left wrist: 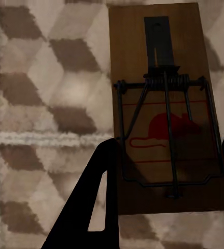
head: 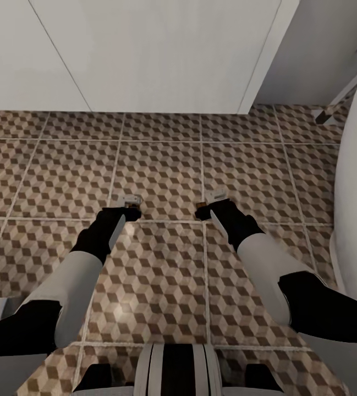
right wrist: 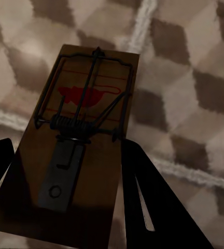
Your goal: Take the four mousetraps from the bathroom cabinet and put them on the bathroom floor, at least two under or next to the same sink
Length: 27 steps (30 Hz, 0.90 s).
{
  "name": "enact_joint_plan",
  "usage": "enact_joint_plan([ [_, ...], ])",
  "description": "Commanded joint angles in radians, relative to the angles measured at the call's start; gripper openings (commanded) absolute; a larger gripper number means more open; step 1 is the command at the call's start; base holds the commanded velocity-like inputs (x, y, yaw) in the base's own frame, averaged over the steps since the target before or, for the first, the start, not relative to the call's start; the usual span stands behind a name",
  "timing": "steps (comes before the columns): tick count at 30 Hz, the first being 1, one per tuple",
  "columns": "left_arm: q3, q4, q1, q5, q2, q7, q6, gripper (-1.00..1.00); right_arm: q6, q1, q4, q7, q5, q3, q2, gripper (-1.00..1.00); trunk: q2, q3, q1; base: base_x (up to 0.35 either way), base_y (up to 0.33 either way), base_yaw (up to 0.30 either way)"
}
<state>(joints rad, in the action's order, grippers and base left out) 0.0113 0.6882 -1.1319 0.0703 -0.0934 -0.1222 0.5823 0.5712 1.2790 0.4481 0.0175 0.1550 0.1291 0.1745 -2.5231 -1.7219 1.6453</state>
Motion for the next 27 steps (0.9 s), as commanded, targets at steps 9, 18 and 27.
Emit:
enact_joint_plan([
  [9, -0.066, 0.031, 0.000, 0.008, -0.001, 0.000, 0.005, -1.00, 0.005, 0.000, -0.001, 0.000, 0.001, 0.003, 0.000, -1.00, -0.001, -0.033, 0.002, 0.000, 0.000, 0.000],
  [18, -0.074, 0.052, 0.000, 0.008, 0.000, -0.005, 0.006, -1.00, -0.073, 0.000, -0.022, 0.001, 0.002, 0.003, 0.000, -1.00, -0.001, -0.035, 0.002, 0.000, 0.000, 0.000],
  [27, -0.075, 0.120, 0.003, 0.009, 0.000, -0.012, 0.005, -1.00, -0.144, 0.000, -0.029, 0.003, 0.004, 0.003, 0.000, -1.00, -0.001, -0.035, 0.002, 0.000, 0.000, 0.000],
])
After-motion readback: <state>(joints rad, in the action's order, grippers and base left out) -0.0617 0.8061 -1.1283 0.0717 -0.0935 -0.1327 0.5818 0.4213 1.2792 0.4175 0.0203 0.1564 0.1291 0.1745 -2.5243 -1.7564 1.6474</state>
